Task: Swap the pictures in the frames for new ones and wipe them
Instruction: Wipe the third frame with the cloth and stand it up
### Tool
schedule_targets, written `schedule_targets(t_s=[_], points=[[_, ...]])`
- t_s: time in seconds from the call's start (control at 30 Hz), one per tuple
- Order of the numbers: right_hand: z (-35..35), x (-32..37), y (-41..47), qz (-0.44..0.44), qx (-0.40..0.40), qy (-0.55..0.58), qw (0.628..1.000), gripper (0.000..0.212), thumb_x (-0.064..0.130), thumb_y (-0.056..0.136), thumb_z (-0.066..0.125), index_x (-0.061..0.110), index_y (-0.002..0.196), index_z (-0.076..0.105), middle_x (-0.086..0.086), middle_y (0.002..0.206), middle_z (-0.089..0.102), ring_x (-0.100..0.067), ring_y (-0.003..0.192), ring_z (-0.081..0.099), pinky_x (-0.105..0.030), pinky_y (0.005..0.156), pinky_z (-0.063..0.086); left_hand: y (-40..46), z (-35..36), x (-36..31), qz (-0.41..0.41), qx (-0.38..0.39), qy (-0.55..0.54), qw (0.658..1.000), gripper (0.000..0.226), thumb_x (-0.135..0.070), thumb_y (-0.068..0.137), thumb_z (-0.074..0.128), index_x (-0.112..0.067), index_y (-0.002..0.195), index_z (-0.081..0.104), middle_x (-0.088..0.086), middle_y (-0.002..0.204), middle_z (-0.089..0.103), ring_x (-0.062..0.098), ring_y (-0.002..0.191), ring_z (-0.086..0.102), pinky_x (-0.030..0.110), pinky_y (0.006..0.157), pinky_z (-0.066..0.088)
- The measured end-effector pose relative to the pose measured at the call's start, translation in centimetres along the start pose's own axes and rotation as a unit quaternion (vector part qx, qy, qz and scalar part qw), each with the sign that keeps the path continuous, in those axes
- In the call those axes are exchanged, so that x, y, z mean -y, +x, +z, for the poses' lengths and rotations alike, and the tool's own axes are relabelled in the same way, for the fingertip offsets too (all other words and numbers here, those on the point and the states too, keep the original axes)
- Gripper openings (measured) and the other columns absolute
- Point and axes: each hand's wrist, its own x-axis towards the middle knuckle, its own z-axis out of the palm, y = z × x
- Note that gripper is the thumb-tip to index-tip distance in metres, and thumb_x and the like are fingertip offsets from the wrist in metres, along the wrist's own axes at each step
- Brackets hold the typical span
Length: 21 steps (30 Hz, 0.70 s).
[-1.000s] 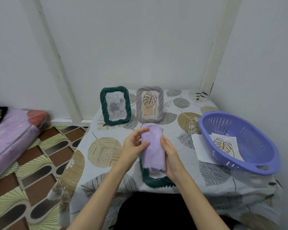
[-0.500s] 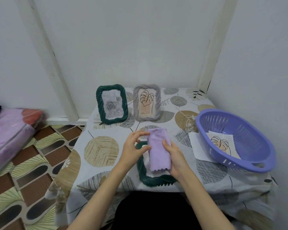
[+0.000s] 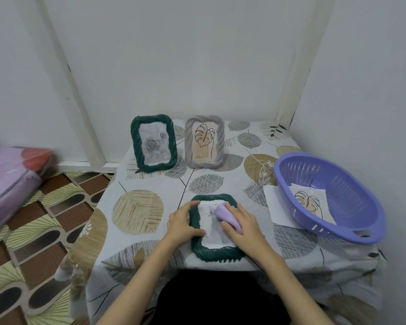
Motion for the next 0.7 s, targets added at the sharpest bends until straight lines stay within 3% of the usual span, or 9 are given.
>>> schedule_targets(t_s=[0.1, 0.23, 0.33, 0.5, 0.6, 0.7], points=[[-0.3, -0.3, -0.2, 0.004, 0.037, -0.045, 0.998, 0.085, 0.074, 0.066, 0.014, 0.041, 0.144, 0.018, -0.010, 0.156, 0.014, -0.026, 0.140, 0.017, -0.035, 0.113, 0.012, 0.1, 0.0, -0.7, 0.000, 0.004, -0.143, 0.990, 0.092, -0.007, 0.040, 0.076, -0.029, 0.124, 0.046, 0.012, 0.128, 0.054, 0.027, 0.107, 0.058, 0.042, 0.093, 0.049], [-1.0, -0.3, -0.9, -0.008, 0.059, -0.132, 0.989, 0.073, 0.071, 0.073, 0.012, 0.048, 0.143, 0.014, -0.004, 0.155, 0.016, -0.023, 0.136, 0.018, -0.034, 0.110, 0.014, 0.3, -0.7, -1.3, -0.016, 0.037, -0.249, 0.968, 0.096, 0.027, 0.060, 0.066, -0.024, 0.136, 0.039, 0.004, 0.115, 0.057, 0.026, 0.098, 0.058, 0.025, 0.072, 0.055], [-1.4, -0.5, -1.5, -0.014, 0.042, -0.154, 0.987, 0.072, 0.071, 0.071, 0.008, 0.052, 0.140, 0.017, -0.002, 0.149, 0.022, -0.024, 0.129, 0.024, -0.034, 0.107, 0.018, 0.4, -1.5, -0.9, -0.016, 0.084, -0.229, 0.970, 0.094, 0.021, 0.063, 0.070, -0.019, 0.141, 0.037, 0.009, 0.126, 0.052, 0.019, 0.096, 0.058, 0.018, 0.070, 0.053], [-1.1, -0.1, -0.3, -0.027, -0.051, -0.164, 0.985, 0.062, 0.065, 0.082, 0.017, 0.048, 0.141, 0.023, -0.006, 0.130, 0.033, -0.026, 0.117, 0.032, -0.034, 0.100, 0.028, 0.2, -2.5, -0.4, 0.029, 0.111, -0.126, 0.985, 0.101, 0.003, 0.062, 0.081, -0.028, 0.143, 0.031, -0.004, 0.130, 0.046, 0.008, 0.078, 0.061, 0.013, 0.070, 0.050], [-0.6, 1.3, 1.0, -0.025, -0.105, -0.212, 0.971, 0.053, 0.058, 0.090, 0.027, 0.044, 0.141, 0.029, -0.009, 0.129, 0.034, -0.028, 0.114, 0.034, -0.038, 0.094, 0.034, 0.0, -2.4, -0.1, 0.050, 0.100, -0.139, 0.984, 0.103, 0.006, 0.059, 0.082, -0.029, 0.142, 0.032, -0.002, 0.130, 0.046, 0.003, 0.070, 0.063, 0.014, 0.069, 0.050], [0.8, 2.2, 0.5, -0.091, -0.152, -0.278, 0.944, 0.045, 0.050, 0.091, 0.035, 0.038, 0.134, 0.043, -0.012, 0.122, 0.047, -0.028, 0.097, 0.046, -0.037, 0.076, 0.043, -0.1, -2.1, 0.6, 0.061, 0.083, -0.177, 0.979, 0.102, 0.011, 0.058, 0.080, -0.032, 0.137, 0.034, -0.001, 0.129, 0.048, 0.006, 0.068, 0.065, 0.018, 0.067, 0.053]])
